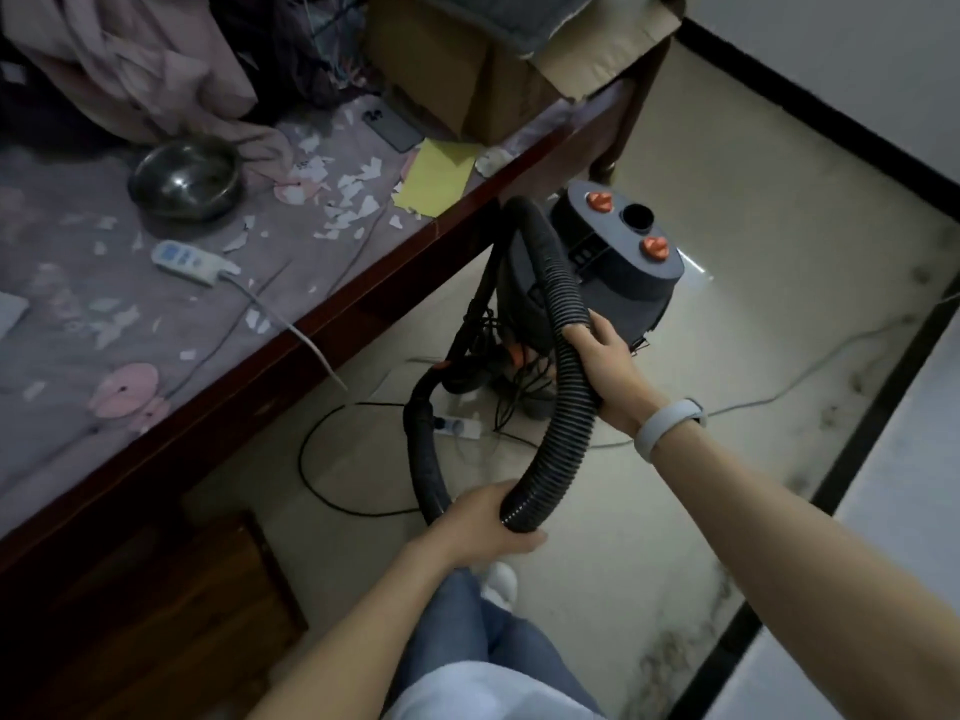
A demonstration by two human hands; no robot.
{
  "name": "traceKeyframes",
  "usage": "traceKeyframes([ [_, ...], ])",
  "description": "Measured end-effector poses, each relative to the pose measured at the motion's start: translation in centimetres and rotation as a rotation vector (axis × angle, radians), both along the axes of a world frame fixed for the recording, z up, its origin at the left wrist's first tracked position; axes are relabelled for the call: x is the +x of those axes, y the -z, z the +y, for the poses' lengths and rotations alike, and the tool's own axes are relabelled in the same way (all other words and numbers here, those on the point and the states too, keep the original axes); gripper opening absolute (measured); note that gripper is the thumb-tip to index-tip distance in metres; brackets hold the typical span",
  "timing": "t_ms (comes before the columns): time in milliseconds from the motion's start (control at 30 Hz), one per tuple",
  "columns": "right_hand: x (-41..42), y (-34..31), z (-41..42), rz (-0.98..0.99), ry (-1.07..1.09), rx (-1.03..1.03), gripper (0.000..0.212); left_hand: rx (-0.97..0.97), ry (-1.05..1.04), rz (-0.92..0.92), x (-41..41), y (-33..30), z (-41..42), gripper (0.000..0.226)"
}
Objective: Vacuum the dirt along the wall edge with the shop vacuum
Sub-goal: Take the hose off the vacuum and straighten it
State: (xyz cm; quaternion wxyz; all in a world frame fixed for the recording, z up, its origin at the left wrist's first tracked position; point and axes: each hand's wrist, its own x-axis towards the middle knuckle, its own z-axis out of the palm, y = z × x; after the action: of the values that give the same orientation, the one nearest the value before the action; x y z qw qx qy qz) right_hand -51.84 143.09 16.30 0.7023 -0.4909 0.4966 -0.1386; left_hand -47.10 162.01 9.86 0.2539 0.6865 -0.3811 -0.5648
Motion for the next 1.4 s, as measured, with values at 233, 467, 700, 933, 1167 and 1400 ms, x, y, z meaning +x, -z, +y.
traceKeyframes([
  [233, -4.1, -1.6, 5.0, -0.084, 0.118, 0.065, 0.009, -0.022, 0.199, -0.072, -0.1, -0.3, 3.3, 0.023],
  [467, -3.5, -1.6, 13.5, -0.236, 0.225, 0.148, 0.015, -0.053, 0.237, -0.11, 2.8, -0.7, 10.7, 0.025],
  [700, -3.5, -0.4, 21.4, -0.221, 0.393, 0.26, 0.033, -0.033, -0.191, 0.135, 7.1, -2.4, 14.4, 0.022],
  [933, -5.0, 4.3, 28.6, 0.28, 0.271, 0.448, 0.04, -0.143, -0.515, 0.748, 8.1, -4.9, 15.1, 0.054],
  [1167, -3.8, 8.1, 32.8, 0.15, 0.519, 0.977, 0.07, -0.102, -0.451, 0.803, 7.3, -5.8, 17.8, 0.039],
  [1400, -8.2, 8.4, 34.8, 0.117, 0.929, 1.168, 0.016, -0.018, -0.353, 0.805, 4.2, -6.6, 16.3, 0.04],
])
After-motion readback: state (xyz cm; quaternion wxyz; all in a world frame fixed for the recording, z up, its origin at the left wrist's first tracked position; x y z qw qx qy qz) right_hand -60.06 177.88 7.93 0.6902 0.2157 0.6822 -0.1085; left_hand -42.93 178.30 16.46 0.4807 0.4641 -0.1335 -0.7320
